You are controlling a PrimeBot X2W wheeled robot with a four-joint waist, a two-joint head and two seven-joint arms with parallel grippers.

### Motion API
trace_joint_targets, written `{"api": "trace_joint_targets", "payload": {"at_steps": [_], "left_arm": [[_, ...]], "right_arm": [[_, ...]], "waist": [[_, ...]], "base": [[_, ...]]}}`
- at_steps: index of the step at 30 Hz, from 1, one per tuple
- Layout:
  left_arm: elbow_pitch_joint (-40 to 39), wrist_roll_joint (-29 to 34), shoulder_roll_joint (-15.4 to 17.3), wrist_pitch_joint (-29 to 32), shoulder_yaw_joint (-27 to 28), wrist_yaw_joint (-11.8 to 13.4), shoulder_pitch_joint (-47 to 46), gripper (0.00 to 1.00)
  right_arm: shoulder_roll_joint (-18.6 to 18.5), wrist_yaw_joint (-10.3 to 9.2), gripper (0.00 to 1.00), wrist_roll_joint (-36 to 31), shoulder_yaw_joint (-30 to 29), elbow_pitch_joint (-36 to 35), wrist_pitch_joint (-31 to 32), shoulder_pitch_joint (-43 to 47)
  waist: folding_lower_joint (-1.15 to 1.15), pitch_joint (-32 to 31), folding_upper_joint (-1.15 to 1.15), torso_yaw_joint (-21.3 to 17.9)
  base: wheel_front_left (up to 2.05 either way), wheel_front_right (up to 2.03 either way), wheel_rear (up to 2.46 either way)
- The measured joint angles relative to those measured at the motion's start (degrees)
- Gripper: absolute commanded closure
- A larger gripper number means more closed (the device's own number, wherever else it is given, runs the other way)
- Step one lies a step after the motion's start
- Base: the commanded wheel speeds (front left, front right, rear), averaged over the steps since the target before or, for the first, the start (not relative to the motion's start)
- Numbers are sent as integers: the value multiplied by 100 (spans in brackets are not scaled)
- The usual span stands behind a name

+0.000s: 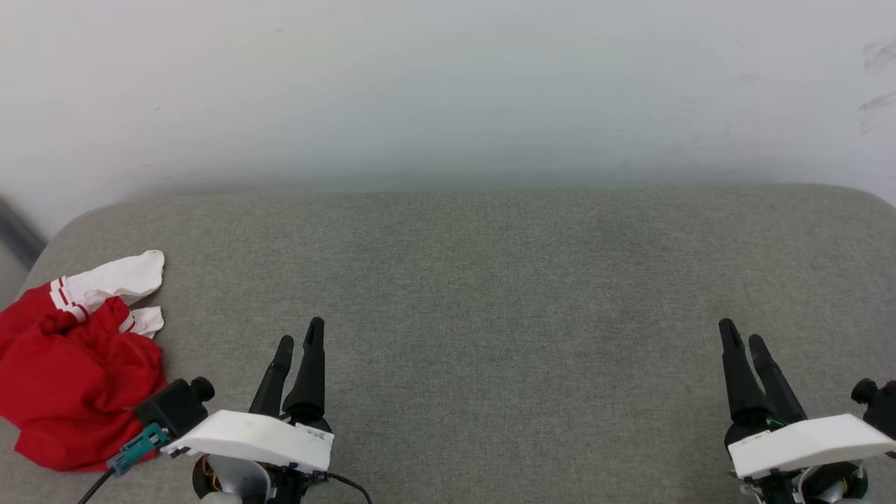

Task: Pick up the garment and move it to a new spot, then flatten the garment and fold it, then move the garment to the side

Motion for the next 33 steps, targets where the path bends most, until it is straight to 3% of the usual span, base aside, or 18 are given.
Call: {"api": "trace_joint_targets", "payload": {"at_steps": [33], "left_arm": [[45,2613,30,-538,-447,297,-3,0]], "right_arm": [[25,1,0,-2563,56,-233,-31,135]], "waist": [[0,-51,0,53]], "base": [[0,0,0]]}}
